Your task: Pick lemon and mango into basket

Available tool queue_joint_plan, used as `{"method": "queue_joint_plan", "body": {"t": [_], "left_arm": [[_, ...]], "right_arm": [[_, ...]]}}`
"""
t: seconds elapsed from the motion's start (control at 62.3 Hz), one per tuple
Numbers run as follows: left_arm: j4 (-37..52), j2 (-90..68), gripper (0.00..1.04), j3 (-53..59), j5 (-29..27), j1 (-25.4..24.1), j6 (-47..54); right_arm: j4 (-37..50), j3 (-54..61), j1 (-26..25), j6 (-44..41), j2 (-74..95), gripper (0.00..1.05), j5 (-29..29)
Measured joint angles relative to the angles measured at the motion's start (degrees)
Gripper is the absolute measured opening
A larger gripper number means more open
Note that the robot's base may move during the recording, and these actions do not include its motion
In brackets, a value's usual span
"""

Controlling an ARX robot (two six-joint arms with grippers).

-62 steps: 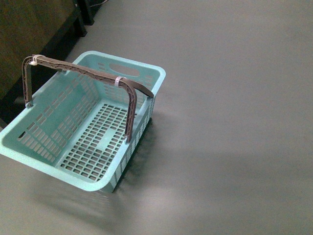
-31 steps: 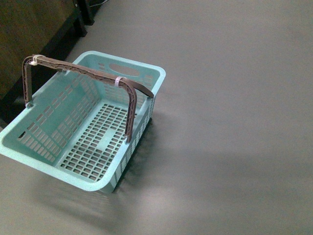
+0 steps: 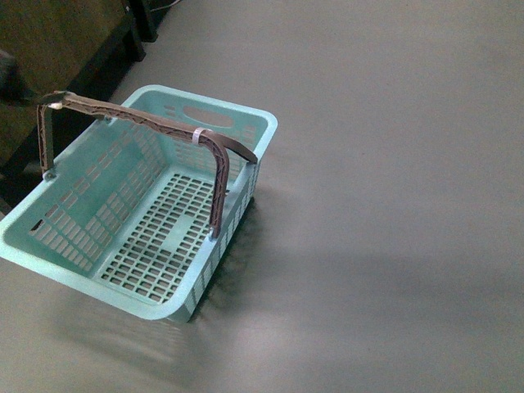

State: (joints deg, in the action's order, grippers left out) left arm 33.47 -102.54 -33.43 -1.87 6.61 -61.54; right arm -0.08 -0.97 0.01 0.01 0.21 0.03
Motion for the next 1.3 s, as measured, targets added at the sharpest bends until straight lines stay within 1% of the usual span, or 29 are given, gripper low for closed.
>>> {"method": "queue_joint_plan", "body": {"t": [0.128,0.353,0.514,0.739,0.755,0.803,0.819,0.851,0.915,0.947,1.028,1.092,1.156,1.204,1.269,1.301], "left_arm": [[0.0,-10.6,0.98,-9.2,-0.9,3.1,-4.7],[-3.3,-21.9,0.98,-23.3,-1.9,5.7,-8.7],[-6.2,-27.2,0.98,-30.2,-2.5,6.4,-9.4],[-7.3,-30.4,0.98,-36.4,-3.5,6.5,-10.4],[-7.5,-30.6,0.96,-37.0,-3.7,6.5,-10.4],[-8.2,-30.9,0.86,-37.8,-3.9,6.5,-10.6],[-8.4,-31.1,0.81,-38.0,-4.0,6.5,-10.8],[-8.5,-31.4,0.73,-38.2,-4.0,6.5,-11.1],[-9.3,-31.7,0.63,-38.4,-4.2,6.4,-12.0],[-9.4,-31.7,0.59,-38.4,-4.2,6.4,-12.2],[-11.1,-31.7,0.45,-38.9,-4.9,6.4,-12.9],[-12.5,-31.7,0.37,-39.4,-5.4,6.4,-13.7],[-13.5,-31.6,0.28,-39.5,-5.4,6.4,-17.1],[-14.3,-31.5,0.23,-39.4,-5.9,6.5,-16.6],[-14.5,-31.5,0.13,-38.6,-6.3,6.6,-16.6],[-14.3,-31.3,0.09,-38.4,-6.4,6.6,-16.7]], "right_arm": [[0.0,0.0,0.0,0.0,0.0,0.96,0.0],[0.0,0.0,0.0,0.0,0.0,0.96,0.0],[0.0,0.0,0.0,0.0,0.0,0.96,0.0],[0.0,0.0,0.0,0.0,0.0,0.96,0.0],[0.0,0.0,0.0,0.0,0.0,0.96,0.0],[0.0,0.0,0.0,0.0,0.0,0.96,0.0],[0.0,0.0,0.0,0.0,0.0,0.96,0.0],[0.0,0.0,0.0,0.0,0.0,0.96,0.0],[0.0,0.0,0.0,0.0,0.0,0.96,0.0],[0.0,0.0,0.0,0.0,0.0,0.96,0.0],[0.0,0.0,0.0,0.0,0.0,0.96,0.0],[0.0,0.0,0.0,0.0,0.0,0.96,0.0],[0.0,0.0,0.0,0.0,0.0,0.96,0.0],[0.0,0.0,0.0,0.0,0.0,0.96,0.0],[0.0,0.0,0.0,0.0,0.0,0.96,0.0],[0.0,0.0,0.0,0.0,0.0,0.96,0.0]]}}
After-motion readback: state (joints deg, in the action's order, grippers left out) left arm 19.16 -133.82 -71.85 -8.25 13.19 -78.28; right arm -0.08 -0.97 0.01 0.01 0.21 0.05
